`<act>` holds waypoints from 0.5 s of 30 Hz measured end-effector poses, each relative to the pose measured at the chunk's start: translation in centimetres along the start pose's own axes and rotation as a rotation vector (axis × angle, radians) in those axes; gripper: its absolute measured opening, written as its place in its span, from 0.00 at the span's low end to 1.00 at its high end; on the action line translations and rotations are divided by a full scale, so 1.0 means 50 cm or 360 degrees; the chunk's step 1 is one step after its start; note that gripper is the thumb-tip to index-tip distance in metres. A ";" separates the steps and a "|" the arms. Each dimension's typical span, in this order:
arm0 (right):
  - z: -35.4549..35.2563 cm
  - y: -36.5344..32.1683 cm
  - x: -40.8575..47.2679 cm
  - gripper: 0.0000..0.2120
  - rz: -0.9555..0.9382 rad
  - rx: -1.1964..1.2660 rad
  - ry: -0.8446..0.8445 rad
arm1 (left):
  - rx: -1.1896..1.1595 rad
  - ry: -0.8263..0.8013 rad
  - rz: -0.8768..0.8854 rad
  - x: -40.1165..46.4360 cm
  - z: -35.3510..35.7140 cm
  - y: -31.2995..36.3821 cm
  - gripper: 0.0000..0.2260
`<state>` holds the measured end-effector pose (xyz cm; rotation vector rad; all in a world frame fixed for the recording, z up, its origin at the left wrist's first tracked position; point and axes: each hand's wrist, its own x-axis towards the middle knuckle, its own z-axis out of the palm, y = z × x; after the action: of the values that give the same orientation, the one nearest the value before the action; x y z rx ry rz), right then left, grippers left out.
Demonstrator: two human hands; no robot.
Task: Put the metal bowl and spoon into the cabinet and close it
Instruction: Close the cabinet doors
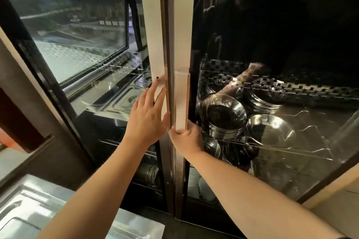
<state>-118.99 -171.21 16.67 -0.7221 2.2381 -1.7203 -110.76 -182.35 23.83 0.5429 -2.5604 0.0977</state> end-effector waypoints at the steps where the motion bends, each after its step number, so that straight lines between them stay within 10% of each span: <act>1: -0.003 -0.003 -0.002 0.05 -0.0017 -0.0015 -0.0015 | 0.0005 0.0001 0.0007 0.000 -0.001 -0.002 0.35; 15: -0.060 -0.050 -0.021 0.16 0.0239 -0.0446 -0.0407 | -0.0130 -0.0097 0.0082 0.002 -0.047 -0.023 0.30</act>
<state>-118.88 -168.65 19.79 -0.7605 2.3063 -1.1864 -109.30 -183.03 25.87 0.4558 -2.6253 -0.0058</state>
